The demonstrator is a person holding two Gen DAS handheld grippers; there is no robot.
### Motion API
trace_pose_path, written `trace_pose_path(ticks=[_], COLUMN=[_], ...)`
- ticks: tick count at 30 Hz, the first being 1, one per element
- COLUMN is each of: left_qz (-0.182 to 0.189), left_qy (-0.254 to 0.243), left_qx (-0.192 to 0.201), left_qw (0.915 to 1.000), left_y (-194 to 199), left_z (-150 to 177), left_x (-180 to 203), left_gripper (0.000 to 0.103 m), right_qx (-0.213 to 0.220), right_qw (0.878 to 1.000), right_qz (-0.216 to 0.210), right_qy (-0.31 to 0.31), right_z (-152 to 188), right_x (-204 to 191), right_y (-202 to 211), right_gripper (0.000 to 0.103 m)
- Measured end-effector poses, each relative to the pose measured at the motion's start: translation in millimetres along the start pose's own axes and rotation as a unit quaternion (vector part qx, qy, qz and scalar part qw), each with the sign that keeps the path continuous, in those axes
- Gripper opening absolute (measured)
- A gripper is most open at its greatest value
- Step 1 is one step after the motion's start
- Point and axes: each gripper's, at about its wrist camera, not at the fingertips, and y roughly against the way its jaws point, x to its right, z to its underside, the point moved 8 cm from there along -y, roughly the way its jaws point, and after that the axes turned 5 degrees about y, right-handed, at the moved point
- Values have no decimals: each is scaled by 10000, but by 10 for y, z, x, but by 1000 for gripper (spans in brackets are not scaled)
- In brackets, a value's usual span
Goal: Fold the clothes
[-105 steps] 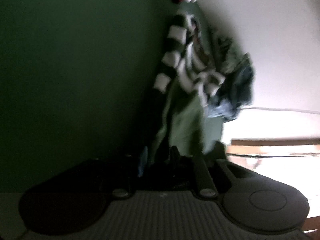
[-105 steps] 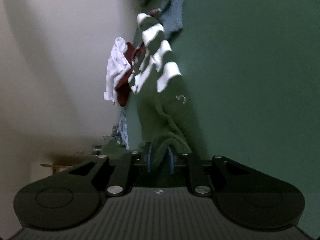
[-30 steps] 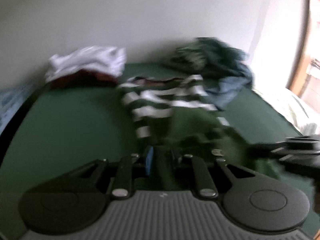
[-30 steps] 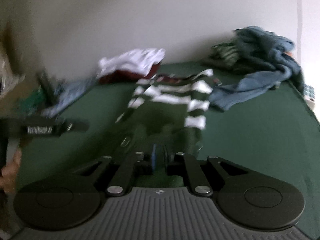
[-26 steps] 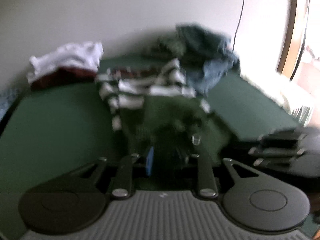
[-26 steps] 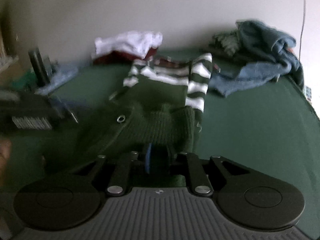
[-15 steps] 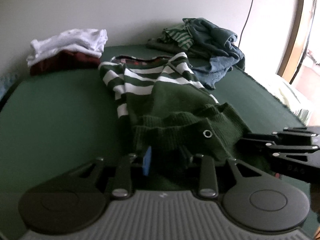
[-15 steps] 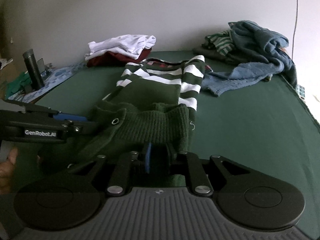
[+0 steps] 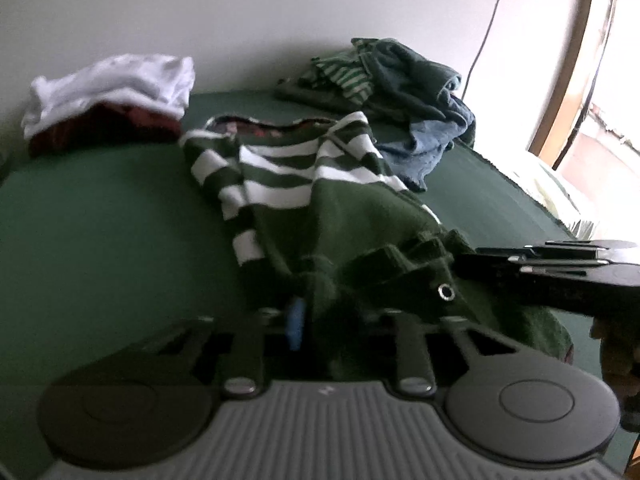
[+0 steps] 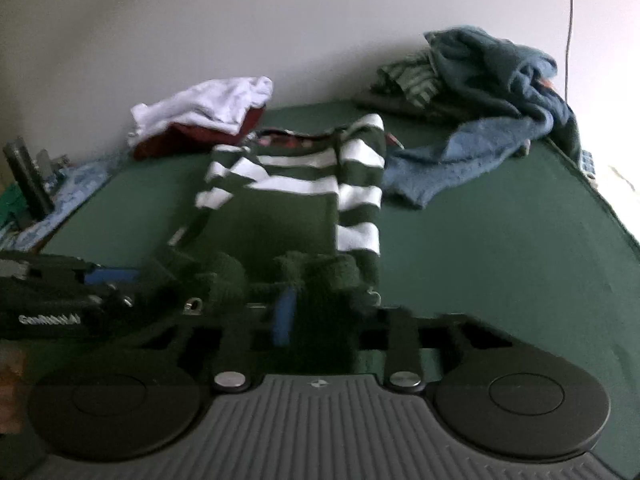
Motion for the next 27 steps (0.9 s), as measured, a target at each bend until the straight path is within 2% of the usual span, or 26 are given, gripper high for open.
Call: trace_pose_path(ticks=[5, 9, 10, 14, 18, 20, 21, 23, 25, 27], left_qz=[130, -137, -210, -411, -554, -537, -537, -627, -716, -786], left_qy=[316, 317, 312, 385, 73, 125, 152, 212, 272, 335], left_qx=[175, 452, 501, 70, 200, 142, 123, 231, 340, 445], left_qw=[9993, 9984, 9980, 9984, 9982, 9984, 9984, 9975, 9965, 9954], left_y=[58, 89, 85, -223, -194, -168, -148, -45, 60, 165], left_z=[-194, -331, -353, -181, -153, -160, -171, -244, -317, -389], left_x=[-74, -106, -118, -225, -126, -152, -170, -212, -254, -289], left_gripper=[10, 7, 7, 8, 8, 9, 15, 19, 18, 12], right_qx=[304, 606, 571, 218, 119, 49, 107, 379, 552, 473], right_qw=[9988, 9966, 9969, 9993, 9990, 9980, 9977, 9979, 9969, 9956], right_qz=[-141, -332, -340, -252, -367, -513, -535, -469, -566, -775], right_qy=[-364, -457, -425, -156, -239, -369, -391, -219, 21, 233], right_z=[-208, -365, -365, -196, -166, -173, -197, -281, -335, -338], right_x=[121, 131, 128, 123, 178, 218, 234, 236, 184, 87], right_y=[74, 6, -50, -336, -293, -246, -197, -52, 71, 115], right_gripper=[7, 7, 7, 6, 7, 10, 14, 19, 20, 24])
